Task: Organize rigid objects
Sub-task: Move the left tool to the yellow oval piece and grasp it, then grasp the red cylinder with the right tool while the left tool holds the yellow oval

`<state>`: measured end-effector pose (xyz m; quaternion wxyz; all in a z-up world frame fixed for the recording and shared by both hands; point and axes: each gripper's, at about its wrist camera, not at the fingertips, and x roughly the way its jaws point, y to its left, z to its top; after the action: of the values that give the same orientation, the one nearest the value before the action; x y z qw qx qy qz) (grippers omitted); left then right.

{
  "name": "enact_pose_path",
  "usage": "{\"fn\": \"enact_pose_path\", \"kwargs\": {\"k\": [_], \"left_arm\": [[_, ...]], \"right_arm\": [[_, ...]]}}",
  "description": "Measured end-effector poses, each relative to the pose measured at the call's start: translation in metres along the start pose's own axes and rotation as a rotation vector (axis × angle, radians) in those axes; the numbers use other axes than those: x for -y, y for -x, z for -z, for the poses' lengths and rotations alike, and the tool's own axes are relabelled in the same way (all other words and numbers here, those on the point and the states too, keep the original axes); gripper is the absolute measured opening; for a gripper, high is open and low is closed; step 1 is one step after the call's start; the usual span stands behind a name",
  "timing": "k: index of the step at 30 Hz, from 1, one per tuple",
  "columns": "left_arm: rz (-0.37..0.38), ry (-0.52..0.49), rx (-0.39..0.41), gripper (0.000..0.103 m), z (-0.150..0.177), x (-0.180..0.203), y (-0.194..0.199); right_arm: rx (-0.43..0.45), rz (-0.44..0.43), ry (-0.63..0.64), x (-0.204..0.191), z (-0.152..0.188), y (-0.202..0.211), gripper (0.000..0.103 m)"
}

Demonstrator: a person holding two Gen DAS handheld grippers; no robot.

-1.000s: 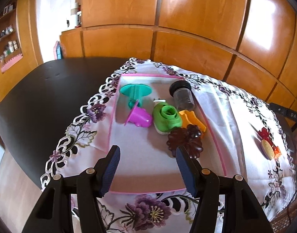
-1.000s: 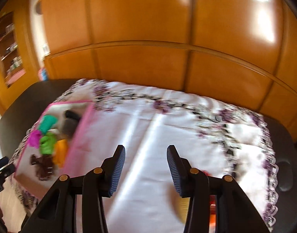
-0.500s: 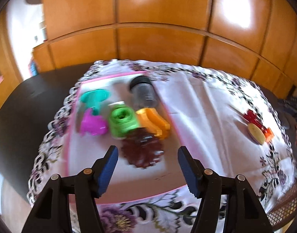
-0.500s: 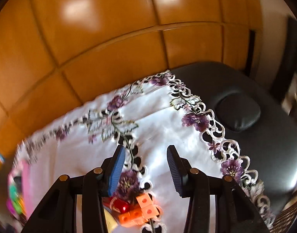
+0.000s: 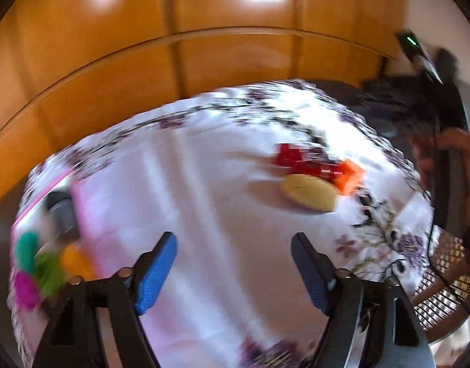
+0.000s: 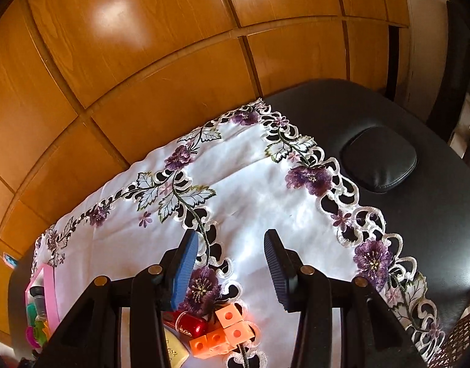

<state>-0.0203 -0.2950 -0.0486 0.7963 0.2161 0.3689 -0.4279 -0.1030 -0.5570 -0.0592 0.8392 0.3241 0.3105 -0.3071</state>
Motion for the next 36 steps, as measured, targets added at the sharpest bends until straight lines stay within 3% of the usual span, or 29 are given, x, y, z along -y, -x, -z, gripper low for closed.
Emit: {"fn": "enact_pose_path", "kwargs": {"k": [4,8,18,19,20,24,28,32,36], "left_arm": [[0.081,-0.108,-0.003,0.091,-0.020,0.034,-0.024],[0.112,-0.202,-0.041,0.094,-0.034,0.056,-0.055],[0.149,-0.248,-0.109,0.092,-0.049,0.066,-0.107],[0.163,-0.242,-0.116,0.079,-0.050,0.066,-0.112],[0.182,-0.227,-0.125,0.076,-0.051,0.066,-0.116],[0.186,-0.165,-0.098,0.076,-0.044,0.060,-0.111],[0.132,-0.062,-0.089,0.076,-0.024,0.038,-0.094],[0.041,0.021,-0.073,0.076,0.002,0.016,-0.075],[0.016,0.077,-0.050,0.076,0.024,0.002,-0.060]], "right_arm": [[-0.012,-0.008,-0.013,0.002,-0.001,-0.002,0.045],[-0.029,-0.016,-0.020,0.003,-0.001,-0.005,0.045],[-0.056,-0.035,-0.019,0.002,-0.002,-0.012,0.045],[-0.058,-0.035,-0.017,0.001,-0.002,-0.012,0.045],[-0.062,-0.033,-0.014,0.001,-0.002,-0.013,0.045],[-0.069,-0.032,-0.009,0.001,-0.001,-0.015,0.045],[-0.098,-0.055,0.013,-0.003,0.001,-0.019,0.045],[-0.176,-0.115,0.104,-0.023,0.010,-0.031,0.045],[-0.243,-0.156,0.247,-0.050,0.026,-0.039,0.045]]}}
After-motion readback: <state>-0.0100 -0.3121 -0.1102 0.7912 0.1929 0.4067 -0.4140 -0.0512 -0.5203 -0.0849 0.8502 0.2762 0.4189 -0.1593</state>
